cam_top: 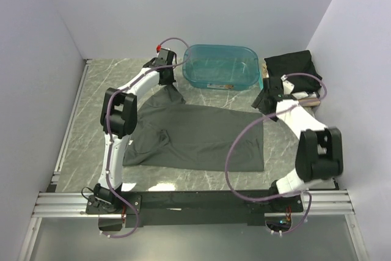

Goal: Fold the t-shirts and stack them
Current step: Fold the tshirt

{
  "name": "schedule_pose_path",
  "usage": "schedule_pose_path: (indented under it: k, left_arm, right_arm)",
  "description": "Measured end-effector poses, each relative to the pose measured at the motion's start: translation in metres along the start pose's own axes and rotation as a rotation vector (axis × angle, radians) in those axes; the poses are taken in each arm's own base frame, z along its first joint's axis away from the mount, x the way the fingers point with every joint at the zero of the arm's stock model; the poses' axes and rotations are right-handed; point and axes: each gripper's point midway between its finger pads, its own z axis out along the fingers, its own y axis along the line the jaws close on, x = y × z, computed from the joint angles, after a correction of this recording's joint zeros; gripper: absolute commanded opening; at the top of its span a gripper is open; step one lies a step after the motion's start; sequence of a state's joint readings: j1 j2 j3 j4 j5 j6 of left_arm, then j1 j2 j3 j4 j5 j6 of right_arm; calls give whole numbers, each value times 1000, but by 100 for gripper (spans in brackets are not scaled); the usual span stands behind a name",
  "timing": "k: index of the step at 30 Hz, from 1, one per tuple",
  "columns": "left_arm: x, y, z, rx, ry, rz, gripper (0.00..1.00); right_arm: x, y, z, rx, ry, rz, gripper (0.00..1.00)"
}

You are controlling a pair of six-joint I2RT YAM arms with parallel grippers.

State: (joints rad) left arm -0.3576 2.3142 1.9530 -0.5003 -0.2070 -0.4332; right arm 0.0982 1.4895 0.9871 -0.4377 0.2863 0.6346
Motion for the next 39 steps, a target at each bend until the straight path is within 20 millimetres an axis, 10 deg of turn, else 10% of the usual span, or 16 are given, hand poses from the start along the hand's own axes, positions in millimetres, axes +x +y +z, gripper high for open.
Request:
schedule_pose_path:
  k: [17,25,35,39]
  left_arm:
    - [17,7,-12,-6,12,-55,0]
    - [14,7,-18,1,-2,-59,0]
    - [21,13,-29,0,1,-64,0]
    - [24,16,-42,4,-5,-82,0]
  right_arm:
    - [8,12,72,118,119,-29,53]
    - [17,8,78,137,145,-35,45]
    - [18,9,78,132,149,-29,3]
    - [17,9,78,133,147,-29,1]
